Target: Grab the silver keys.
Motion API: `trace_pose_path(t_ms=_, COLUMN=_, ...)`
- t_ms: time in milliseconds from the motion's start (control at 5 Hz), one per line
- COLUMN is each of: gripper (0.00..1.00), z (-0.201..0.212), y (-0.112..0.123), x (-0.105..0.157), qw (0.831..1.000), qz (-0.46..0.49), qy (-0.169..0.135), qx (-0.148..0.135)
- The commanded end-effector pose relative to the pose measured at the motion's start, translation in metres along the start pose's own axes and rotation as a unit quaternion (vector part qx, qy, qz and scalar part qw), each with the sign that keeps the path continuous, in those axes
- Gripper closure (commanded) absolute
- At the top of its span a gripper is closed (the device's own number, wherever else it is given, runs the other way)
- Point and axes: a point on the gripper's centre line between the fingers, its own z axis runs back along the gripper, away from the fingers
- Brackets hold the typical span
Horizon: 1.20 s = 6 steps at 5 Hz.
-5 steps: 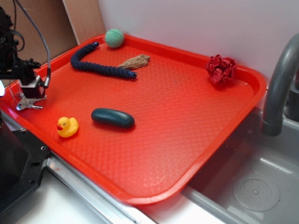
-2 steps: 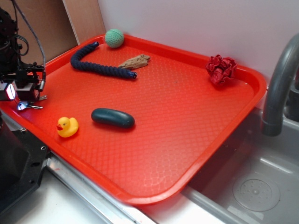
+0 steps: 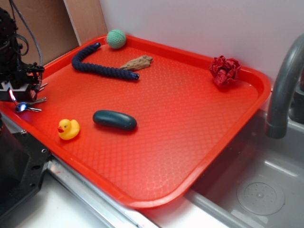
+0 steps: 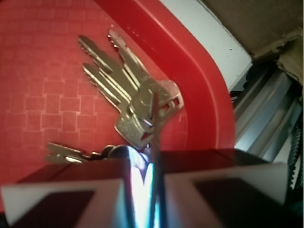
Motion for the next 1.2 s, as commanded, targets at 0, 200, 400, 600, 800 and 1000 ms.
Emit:
trace_pose_path(t_ms=0, gripper=1.00, z=0.014, y=0.007, x=0.000, qw=1.000, qz=-0.002, qy=-0.016, qx=-0.003)
trace_pose_path(t_ms=200, gripper=1.00, z=0.068, y=-0.021, x=0.011, qw=0.991, qz=-0.099, qy=-0.070, qx=-0.058)
trace_pose_path(t_ms=400, gripper=1.00, z=0.127, y=-0.062, x=0.018, qw=0.968, qz=-0.202, qy=-0.078, qx=-0.129)
trace_pose_path(t_ms=600, gripper=1.00, z=0.182, y=-0.080, x=0.017, qw=0.954, qz=-0.251, qy=-0.069, qx=-0.151)
trace_pose_path(t_ms=800, gripper=1.00, z=0.215, y=-0.099, x=0.011, qw=0.934, qz=-0.319, qy=-0.051, qx=-0.151)
trace_pose_path(t_ms=1000, gripper=1.00, z=0.222, y=-0.105, x=0.007, qw=0.927, qz=-0.343, qy=-0.045, qx=-0.144)
